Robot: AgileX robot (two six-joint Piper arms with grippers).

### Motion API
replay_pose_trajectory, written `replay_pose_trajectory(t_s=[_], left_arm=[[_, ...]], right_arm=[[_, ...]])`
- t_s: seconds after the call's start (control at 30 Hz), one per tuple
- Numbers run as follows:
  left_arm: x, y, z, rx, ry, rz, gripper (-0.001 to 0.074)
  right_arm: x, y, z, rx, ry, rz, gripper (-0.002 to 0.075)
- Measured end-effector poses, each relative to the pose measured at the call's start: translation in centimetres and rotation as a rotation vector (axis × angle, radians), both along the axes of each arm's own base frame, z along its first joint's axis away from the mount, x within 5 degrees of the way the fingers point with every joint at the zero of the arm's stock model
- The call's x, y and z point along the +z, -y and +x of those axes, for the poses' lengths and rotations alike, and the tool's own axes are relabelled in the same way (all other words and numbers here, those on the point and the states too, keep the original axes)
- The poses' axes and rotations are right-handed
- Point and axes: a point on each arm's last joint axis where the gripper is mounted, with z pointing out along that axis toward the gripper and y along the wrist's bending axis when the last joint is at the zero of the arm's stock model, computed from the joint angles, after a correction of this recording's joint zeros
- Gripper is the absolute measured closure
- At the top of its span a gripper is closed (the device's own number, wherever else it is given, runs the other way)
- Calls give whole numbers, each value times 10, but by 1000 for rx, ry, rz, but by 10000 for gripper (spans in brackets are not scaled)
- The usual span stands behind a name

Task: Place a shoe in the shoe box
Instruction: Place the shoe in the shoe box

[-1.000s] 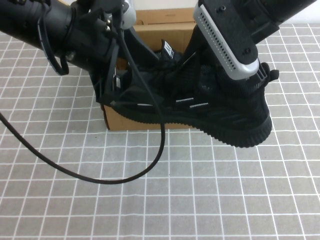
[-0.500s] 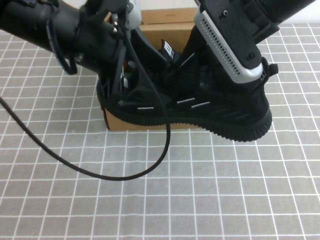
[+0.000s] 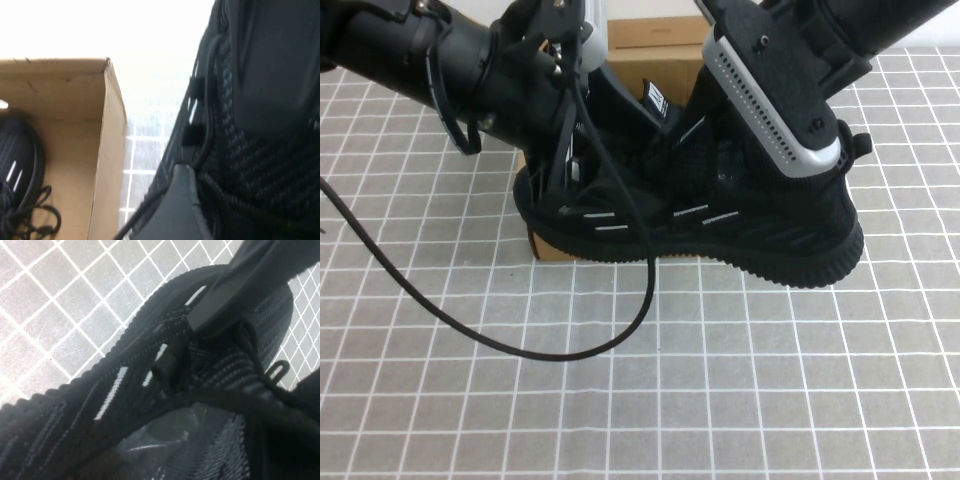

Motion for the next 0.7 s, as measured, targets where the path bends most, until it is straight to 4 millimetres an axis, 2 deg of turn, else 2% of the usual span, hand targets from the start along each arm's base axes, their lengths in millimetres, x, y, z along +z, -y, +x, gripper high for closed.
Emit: replay_pose_trajectory(t_s=[0.23,0.43,0.7], left_arm=[[6,4,-1,0,-24,-81,192],[4,3,-2,6,-40,-62,194],[1,1,-1,39,-63,-21,195]], right_arm=[[1,-5,-4,34,10,9,732],[1,-14,-10,75,28,8,732],[-1,-13,-9,72,48,-20,732]])
